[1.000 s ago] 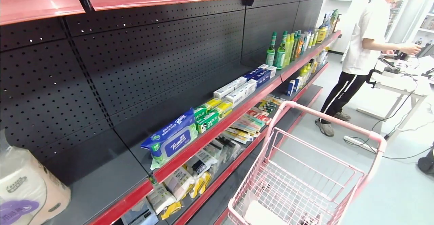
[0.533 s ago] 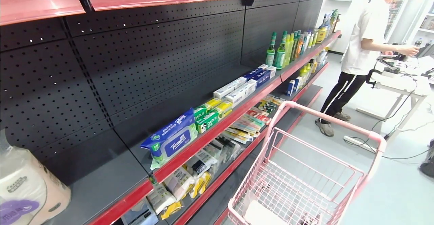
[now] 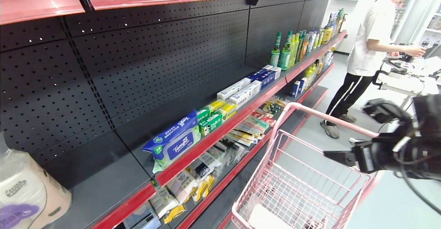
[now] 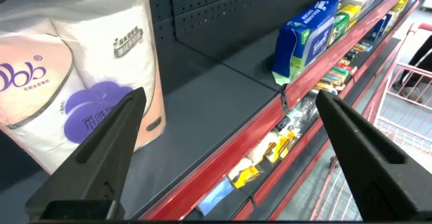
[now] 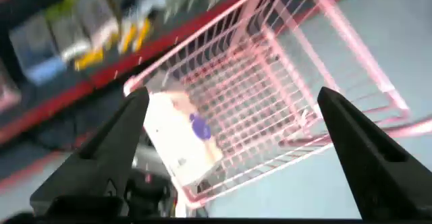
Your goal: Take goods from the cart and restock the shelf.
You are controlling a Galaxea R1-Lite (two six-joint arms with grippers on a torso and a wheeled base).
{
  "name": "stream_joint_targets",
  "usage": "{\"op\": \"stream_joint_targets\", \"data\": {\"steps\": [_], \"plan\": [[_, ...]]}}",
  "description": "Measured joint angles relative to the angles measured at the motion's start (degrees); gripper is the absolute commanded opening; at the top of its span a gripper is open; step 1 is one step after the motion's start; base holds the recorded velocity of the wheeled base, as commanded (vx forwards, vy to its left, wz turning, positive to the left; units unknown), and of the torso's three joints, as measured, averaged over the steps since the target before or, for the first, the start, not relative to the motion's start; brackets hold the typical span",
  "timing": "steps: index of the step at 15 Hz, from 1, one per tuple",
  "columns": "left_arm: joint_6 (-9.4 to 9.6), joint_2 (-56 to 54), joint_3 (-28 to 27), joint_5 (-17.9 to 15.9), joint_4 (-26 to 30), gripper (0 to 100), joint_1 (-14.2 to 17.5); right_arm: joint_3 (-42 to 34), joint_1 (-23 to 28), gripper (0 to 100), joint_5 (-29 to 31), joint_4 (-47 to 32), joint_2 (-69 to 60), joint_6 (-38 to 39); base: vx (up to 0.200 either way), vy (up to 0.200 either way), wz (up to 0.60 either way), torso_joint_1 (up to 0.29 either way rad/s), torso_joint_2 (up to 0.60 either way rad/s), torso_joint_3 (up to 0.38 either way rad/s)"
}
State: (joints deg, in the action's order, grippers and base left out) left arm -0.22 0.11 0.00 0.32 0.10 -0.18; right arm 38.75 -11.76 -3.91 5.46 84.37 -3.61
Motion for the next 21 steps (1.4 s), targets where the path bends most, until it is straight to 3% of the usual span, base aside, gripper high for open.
{"op": "stream_joint_targets", "data": {"steps": [4, 8, 21], "plan": [[-0.02, 0.00, 0.00, 0.01, 0.00, 100, 0.00, 8.24, -9.09, 100, 0.00, 1.46, 23.74, -3.25, 0.000, 0.000, 0.00, 0.000, 0.00, 0.000], [0.00, 0.00, 0.00, 0.01, -0.02, 100, 0.00, 10.14, -14.62, 100, -0.18, 1.56, 34.67, -6.66, 0.000, 0.000, 0.00, -0.020, 0.05, 0.023], [0.00, 0.00, 0.00, -0.02, 0.00, 100, 0.00, 6.28, -18.58, 100, 1.40, 1.13, 40.24, -10.75, 0.000, 0.000, 0.00, -0.088, 0.20, 0.107]]}}
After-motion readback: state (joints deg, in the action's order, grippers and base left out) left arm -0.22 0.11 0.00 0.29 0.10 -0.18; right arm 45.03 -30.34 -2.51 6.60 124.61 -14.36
